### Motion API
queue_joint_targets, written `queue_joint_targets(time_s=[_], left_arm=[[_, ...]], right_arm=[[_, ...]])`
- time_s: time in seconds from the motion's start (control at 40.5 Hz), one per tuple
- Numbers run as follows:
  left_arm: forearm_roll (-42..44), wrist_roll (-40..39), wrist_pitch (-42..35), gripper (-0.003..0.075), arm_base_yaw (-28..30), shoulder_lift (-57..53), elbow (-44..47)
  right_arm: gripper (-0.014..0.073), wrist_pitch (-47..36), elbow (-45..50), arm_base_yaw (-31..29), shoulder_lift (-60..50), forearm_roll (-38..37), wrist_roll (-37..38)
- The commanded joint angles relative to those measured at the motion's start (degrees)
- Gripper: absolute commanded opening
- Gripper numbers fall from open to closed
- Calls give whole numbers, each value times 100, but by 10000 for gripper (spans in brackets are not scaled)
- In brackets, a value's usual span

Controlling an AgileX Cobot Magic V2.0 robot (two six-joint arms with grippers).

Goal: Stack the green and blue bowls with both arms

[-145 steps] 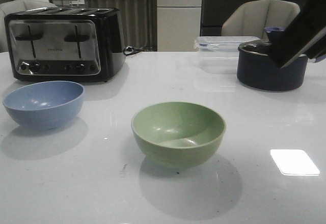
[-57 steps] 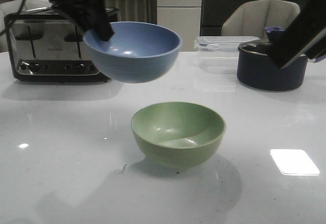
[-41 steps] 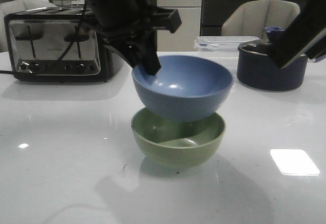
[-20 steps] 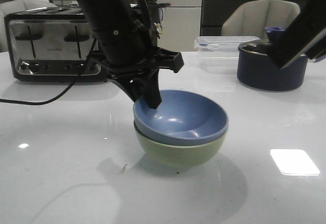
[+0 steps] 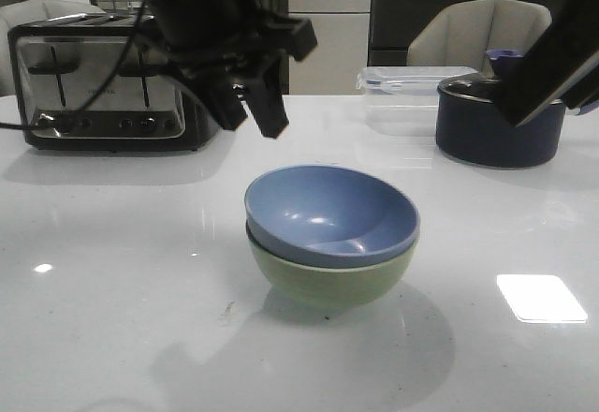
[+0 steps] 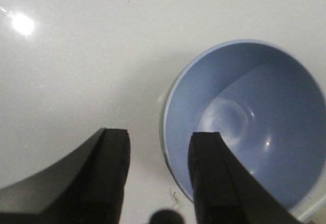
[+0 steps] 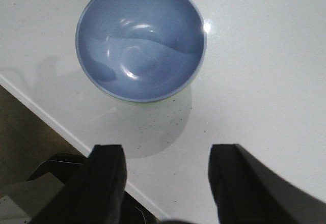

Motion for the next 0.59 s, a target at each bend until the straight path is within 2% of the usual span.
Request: queue_joint_targets(time_s=[0.0,0.222,0.567], left_arm=[[38,5,-298,360,-12,-851,221],[384,5,-673,360,-12,-2214,1393],[548,5,-711,360,-12,-4225,2876]], right_arm=[[476,-313,-150,4,-109,-2,-58],[476,-313,-150,4,-109,-2,-58],[476,-323,-150,4,-109,-1,-58]])
